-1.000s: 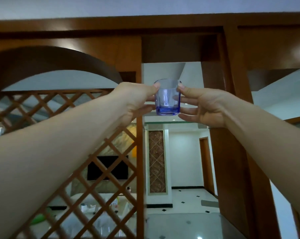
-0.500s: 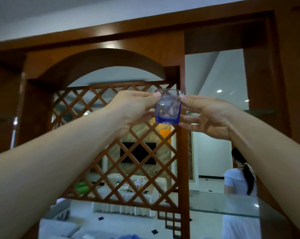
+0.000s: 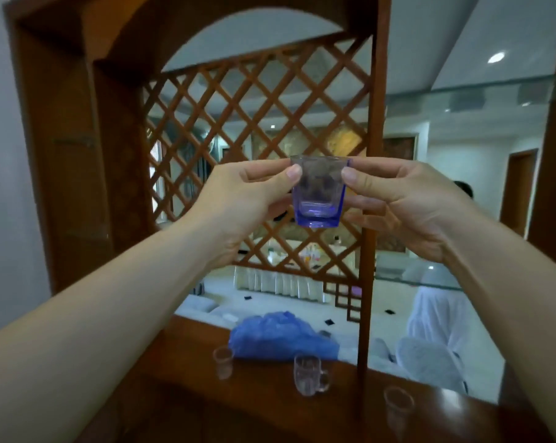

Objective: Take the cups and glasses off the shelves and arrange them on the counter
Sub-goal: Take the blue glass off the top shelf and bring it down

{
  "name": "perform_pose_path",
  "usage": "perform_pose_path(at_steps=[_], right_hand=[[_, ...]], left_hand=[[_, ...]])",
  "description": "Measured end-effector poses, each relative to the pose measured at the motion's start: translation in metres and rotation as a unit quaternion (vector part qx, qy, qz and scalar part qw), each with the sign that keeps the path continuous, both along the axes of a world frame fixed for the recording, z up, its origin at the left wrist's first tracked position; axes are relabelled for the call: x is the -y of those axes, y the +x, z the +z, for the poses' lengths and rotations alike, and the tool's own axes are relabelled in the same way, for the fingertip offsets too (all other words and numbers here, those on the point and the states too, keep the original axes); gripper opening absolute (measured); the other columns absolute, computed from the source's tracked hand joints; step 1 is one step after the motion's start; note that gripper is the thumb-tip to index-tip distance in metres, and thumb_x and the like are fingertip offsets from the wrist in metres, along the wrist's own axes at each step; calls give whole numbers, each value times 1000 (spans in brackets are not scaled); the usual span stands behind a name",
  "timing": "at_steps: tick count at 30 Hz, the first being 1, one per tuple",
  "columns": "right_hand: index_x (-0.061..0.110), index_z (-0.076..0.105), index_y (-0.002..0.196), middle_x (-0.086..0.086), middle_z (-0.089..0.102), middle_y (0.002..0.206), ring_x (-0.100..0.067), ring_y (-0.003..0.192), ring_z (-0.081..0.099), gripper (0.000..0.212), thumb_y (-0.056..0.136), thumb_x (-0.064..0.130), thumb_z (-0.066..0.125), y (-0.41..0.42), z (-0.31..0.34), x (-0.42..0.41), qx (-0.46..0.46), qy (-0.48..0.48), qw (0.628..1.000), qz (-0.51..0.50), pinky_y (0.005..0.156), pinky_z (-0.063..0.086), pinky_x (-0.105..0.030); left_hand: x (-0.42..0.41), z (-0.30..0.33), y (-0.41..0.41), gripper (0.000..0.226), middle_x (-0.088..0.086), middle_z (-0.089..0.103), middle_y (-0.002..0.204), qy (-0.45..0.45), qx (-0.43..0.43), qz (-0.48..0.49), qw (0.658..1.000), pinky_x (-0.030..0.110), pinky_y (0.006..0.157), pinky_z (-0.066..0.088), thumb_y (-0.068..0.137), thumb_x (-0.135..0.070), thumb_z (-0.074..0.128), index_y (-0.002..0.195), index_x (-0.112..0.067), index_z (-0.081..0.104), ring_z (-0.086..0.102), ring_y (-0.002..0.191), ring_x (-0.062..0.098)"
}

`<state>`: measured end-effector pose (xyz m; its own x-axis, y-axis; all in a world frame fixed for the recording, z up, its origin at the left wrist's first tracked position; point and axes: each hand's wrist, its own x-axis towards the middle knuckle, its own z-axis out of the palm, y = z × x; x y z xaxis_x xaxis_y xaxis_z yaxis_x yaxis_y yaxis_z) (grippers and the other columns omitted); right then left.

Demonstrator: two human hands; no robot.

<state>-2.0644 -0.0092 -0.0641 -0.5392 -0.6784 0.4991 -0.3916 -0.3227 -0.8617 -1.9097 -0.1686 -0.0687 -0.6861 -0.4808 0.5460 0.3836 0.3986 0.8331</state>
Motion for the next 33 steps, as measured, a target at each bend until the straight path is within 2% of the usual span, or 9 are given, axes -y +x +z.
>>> perform_pose_path(at_steps=[5, 11, 13, 15, 16, 20, 25, 29, 33], right_hand=[[21, 73, 125, 1, 81, 111, -16, 102, 77, 55, 71, 30, 80, -8, -67, -17, 28, 17, 999, -13, 89, 57, -38], [23, 75, 118, 3, 81, 109, -17, 105, 77, 58, 62, 34, 84, -10, -144, -22, 63, 40, 997, -27, 91, 60, -39], [23, 76, 119, 2, 81, 110, -17, 106, 76, 56, 64, 31, 84, -5, -166, -21, 71, 44, 996, -32, 90, 60, -39], [26, 77, 115, 4, 81, 109, -16, 105, 76, 51, 65, 30, 84, 5, -185, -20, 74, 47, 995, -41, 91, 61, -41], [27, 77, 115, 6, 81, 110, -15, 105, 76, 49, 67, 29, 83, 11, -194, -18, 73, 49, 995, -45, 91, 62, -40], [22, 76, 123, 14, 80, 113, -19, 105, 76, 48, 75, 21, 82, 42, -226, -5, 84, 48, 994, -59, 87, 63, -36], [31, 77, 112, 8, 81, 108, -11, 102, 77, 41, 74, 16, 82, 86, -263, 25, 113, 46, 991, -62, 83, 59, -25], [24, 75, 117, 1, 80, 115, -15, 107, 75, 50, 68, 16, 82, 125, -292, 54, 134, 24, 989, -63, 89, 58, -27], [19, 72, 121, 5, 81, 109, -11, 101, 76, 53, 70, 8, 80, 167, -321, 87, 145, 21, 988, -54, 86, 58, -23]], left_hand=[[-14, -64, -16, 27, -1, 81, 109, 19, 34, 25, 999, 39, 99, 58, 97, -19, 69, 123, -19, 74, 76, 106, 16], [-24, -137, -13, 33, -4, 80, 115, 29, 76, 55, 995, 34, 98, 58, 95, -22, 71, 129, -20, 72, 74, 110, 10], [-23, -159, -8, 34, -6, 79, 115, 27, 89, 54, 994, 28, 88, 60, 96, -21, 70, 130, -21, 71, 74, 107, 8], [-18, -178, 0, 32, -10, 81, 106, 31, 97, 40, 994, 17, 67, 57, 97, -20, 68, 129, -22, 72, 73, 93, 2], [-15, -188, 4, 32, -12, 81, 102, 33, 98, 33, 994, 15, 62, 56, 97, -19, 68, 129, -22, 72, 72, 88, -1], [4, -222, 26, 33, -6, 81, 112, 68, 90, -6, 994, 26, 88, 61, 96, -13, 67, 128, -18, 72, 76, 106, 10], [39, -262, 60, 32, -4, 80, 115, 96, 71, -44, 992, 30, 94, 58, 93, -6, 68, 121, -18, 74, 74, 112, 14], [71, -293, 95, 36, 2, 77, 125, 108, 58, -62, 991, 47, 109, 50, 88, -15, 72, 125, -15, 74, 68, 124, 21], [103, -322, 137, 44, 0, 77, 122, 106, 70, -55, 990, 37, 104, 53, 87, -16, 72, 131, -10, 70, 70, 118, 14]])
